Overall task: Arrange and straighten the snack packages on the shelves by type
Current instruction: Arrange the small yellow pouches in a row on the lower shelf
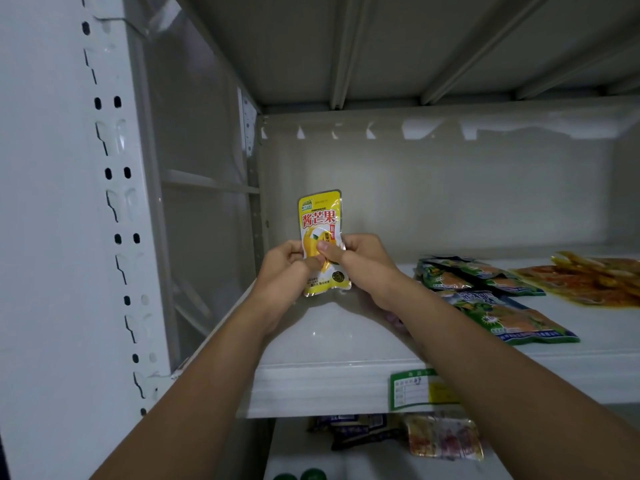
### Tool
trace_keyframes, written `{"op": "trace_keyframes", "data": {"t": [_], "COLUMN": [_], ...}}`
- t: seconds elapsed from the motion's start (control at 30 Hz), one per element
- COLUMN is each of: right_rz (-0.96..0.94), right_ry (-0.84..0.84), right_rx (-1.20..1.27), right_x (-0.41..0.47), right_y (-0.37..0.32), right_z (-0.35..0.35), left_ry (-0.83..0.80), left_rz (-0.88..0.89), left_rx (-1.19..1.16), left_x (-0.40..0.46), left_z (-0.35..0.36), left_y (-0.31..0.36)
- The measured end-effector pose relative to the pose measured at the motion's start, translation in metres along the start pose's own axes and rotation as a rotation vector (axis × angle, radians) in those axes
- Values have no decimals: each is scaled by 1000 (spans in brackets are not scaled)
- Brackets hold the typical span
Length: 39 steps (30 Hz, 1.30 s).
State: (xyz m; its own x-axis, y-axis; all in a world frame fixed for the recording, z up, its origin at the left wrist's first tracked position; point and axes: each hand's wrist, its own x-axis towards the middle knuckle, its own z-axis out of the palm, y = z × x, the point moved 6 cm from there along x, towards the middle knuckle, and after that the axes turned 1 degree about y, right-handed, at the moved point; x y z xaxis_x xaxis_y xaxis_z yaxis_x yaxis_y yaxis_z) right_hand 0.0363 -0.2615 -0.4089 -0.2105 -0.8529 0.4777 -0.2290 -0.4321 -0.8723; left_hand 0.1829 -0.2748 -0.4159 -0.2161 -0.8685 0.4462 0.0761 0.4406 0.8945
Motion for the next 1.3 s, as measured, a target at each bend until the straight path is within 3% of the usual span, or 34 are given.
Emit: {"op": "trace_keyframes", "data": {"t": [0.17,0.37,0.5,0.6,0.8,0.97,1.3], "right_rz": [51,8,109,83,-22,-139,-128], "right_ry": [-10,118,38,-28,-184,-226,-286], "right_rx": [33,-38,-175,-361,-595,-771,-730], "right_x": [-3,3,4,4,-8,-9,10], "right_y": [-2,4,18,18,9,8,6], "right_z": [2,0,6,8,18,26,51], "left_ry": [4,40,255,336,312,296,202], "left_rz": [1,-75,-13,-18,-65,-149,-345], "left_rx": [20,80,421,546,788,847,817], "left_x": [1,-2,3,3,14,23,36], "left_z": [-2,-5,-26,-35,-45,-56,-59], "left_y": [0,-1,-5,-8,-22,-32,-43]}}
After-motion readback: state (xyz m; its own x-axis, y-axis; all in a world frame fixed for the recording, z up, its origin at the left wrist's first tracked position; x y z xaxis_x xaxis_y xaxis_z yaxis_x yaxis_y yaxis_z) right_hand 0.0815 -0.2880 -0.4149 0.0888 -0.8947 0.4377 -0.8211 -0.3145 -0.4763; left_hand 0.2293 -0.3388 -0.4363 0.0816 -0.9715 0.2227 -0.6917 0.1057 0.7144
